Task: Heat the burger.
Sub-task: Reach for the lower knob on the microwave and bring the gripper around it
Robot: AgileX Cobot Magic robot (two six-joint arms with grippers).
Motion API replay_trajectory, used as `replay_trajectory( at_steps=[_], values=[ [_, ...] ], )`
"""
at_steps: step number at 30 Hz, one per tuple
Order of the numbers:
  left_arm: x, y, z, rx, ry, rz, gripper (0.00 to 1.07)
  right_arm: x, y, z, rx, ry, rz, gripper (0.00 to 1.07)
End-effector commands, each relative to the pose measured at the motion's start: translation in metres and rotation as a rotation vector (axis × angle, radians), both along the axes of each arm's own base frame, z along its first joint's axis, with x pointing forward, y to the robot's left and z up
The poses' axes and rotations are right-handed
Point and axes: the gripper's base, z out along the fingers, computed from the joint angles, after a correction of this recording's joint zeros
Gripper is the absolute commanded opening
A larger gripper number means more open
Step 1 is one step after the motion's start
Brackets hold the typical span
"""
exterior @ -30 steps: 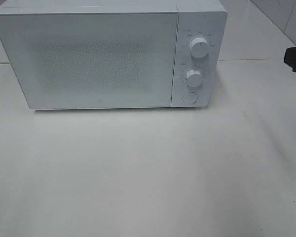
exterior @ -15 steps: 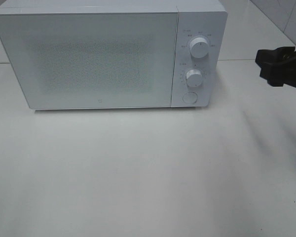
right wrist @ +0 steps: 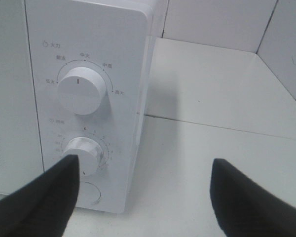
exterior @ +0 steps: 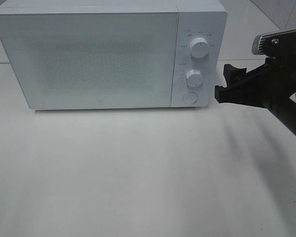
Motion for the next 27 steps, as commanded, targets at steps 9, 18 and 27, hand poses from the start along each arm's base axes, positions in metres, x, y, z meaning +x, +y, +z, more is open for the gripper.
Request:
replay_trajectory(
  at_steps=[9,18,27],
  values=[
    [-0.003,0.000,0.000,-0.004,-0.033,-0.001,0.98,-0.011,0.027,-0.023,0.023,-0.004,-0.072,0.71],
    [-0.003,0.000,0.000,-0.004,-0.033,-0.001,0.98,0.002,0.040,-0.035,0.017,0.004,-0.077,0.71],
    [-0.003,0.000,0.000,-0.004,-0.033,-0.001,0.98,0.015,0.050,-0.040,0.037,-0.040,-0.087,0.78]
  ],
)
